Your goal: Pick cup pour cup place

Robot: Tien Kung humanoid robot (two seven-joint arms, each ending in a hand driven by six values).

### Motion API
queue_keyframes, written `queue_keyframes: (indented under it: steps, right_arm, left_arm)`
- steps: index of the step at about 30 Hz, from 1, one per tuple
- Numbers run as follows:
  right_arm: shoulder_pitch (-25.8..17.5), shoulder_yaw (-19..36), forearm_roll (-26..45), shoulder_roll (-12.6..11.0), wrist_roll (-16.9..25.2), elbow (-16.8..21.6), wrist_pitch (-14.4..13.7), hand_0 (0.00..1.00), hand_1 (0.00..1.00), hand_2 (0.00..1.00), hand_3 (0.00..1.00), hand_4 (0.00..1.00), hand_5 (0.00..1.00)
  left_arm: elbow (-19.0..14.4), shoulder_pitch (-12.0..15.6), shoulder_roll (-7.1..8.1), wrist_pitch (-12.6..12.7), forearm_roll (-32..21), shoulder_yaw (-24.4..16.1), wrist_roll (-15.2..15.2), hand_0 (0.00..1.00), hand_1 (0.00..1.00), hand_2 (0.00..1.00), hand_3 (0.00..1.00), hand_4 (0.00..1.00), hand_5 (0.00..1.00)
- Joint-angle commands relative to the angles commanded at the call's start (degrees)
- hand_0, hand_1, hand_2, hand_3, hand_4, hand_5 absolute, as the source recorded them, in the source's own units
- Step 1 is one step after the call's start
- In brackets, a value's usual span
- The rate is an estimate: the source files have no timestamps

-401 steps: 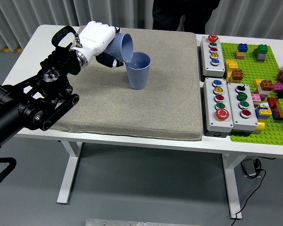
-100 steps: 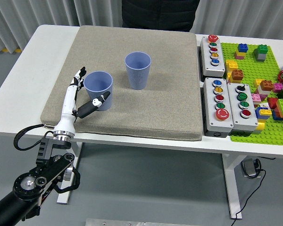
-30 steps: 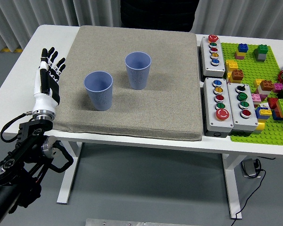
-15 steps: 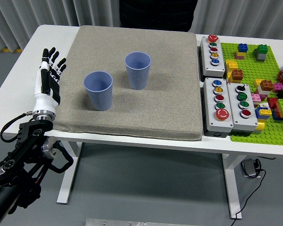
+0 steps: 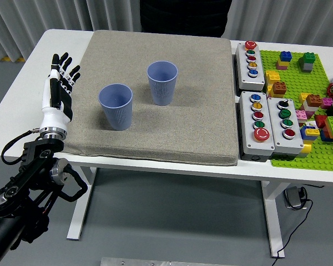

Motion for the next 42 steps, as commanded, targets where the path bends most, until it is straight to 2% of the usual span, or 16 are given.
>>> queue_keyframes:
  steps: [42]
  right_arm:
    - [-0.5, 0.8, -0.9, -0.1, 0.3, 0.0, 0.1, 0.7, 0.703, 0.646, 0.626, 0.015, 0.306]
  left_arm:
    - [-0.7, 0.5, -0.05, 0.2, 0.0, -0.6, 0.1, 0.851, 0.841, 0.932, 0.9, 0.75, 0.998]
